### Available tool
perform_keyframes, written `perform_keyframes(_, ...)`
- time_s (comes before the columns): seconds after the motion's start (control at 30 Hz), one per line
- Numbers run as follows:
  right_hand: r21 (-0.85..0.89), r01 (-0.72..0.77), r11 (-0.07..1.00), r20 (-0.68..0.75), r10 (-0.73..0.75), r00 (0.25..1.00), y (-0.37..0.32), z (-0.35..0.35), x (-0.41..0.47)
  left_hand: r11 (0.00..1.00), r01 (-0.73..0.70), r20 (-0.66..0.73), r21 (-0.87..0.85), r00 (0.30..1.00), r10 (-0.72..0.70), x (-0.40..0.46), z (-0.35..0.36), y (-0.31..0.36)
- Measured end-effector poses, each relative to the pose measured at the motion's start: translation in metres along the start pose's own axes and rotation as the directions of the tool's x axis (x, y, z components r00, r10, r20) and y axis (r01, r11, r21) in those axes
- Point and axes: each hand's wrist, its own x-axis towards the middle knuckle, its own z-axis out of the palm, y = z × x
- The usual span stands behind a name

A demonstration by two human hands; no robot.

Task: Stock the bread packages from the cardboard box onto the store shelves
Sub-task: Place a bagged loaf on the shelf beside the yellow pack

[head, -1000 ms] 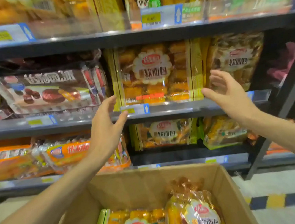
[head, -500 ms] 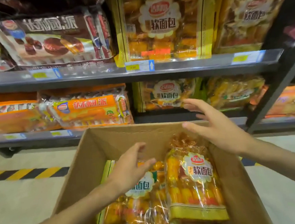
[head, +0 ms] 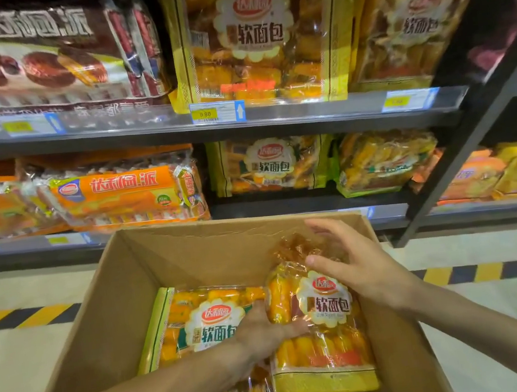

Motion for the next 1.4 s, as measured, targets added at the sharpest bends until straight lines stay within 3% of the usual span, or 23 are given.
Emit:
perform_keyframes(0.23,0.125,-0.034,0.992,-0.004,0.035,0.999,0.001,-0.007,0.003,0.980,-0.168,-0.060,-0.107,0.985,0.163,-0.036,-0.021,0.005)
perform_keyframes(0.4,0.124,0.035,0.992,-0.137,-0.018,0.990,-0.017,-0.031,0.010,0.942,-0.306,-0.182,-0.138,0.943,0.279,-0.071,-0.062,0.020)
perform_keyframes(0.53,0.193,0.101,0.976,-0.216,-0.058,0.975,-0.028,-0.066,0.017,0.879,-0.455,-0.215,-0.144,0.881,0.421,-0.092,-0.090,0.052)
perform_keyframes(0.77,0.383,0.076,0.921,-0.064,-0.055,0.996,-0.039,-0.106,0.026,0.746,-0.663,-0.284,-0.054,0.727,0.626,-0.103,-0.105,0.142)
perform_keyframes(0.87,0.435,0.106,0.894,-0.068,-0.085,0.994,-0.060,-0.121,0.028,0.673,-0.740,-0.241,0.001,0.653,0.718,-0.098,-0.096,0.178)
perform_keyframes(1.03,0.431,0.157,0.889,-0.197,-0.078,0.977,-0.069,-0.163,0.031,0.580,-0.815,-0.153,0.024,0.570,0.807,-0.089,-0.073,0.227)
perform_keyframes(1.17,0.312,0.158,0.937,-0.261,-0.076,0.962,-0.064,-0.194,0.032,0.558,-0.823,-0.105,0.106,0.548,0.830,-0.075,-0.062,0.256)
perform_keyframes(1.3,0.314,0.188,0.931,-0.362,-0.065,0.930,-0.051,-0.214,0.041,0.528,-0.838,-0.050,0.141,0.527,0.849,-0.059,-0.049,0.278)
perform_keyframes(1.4,0.295,0.245,0.924,-0.462,-0.087,0.883,-0.043,-0.230,0.051,0.521,-0.844,-0.082,0.130,0.514,0.854,-0.050,-0.047,0.283)
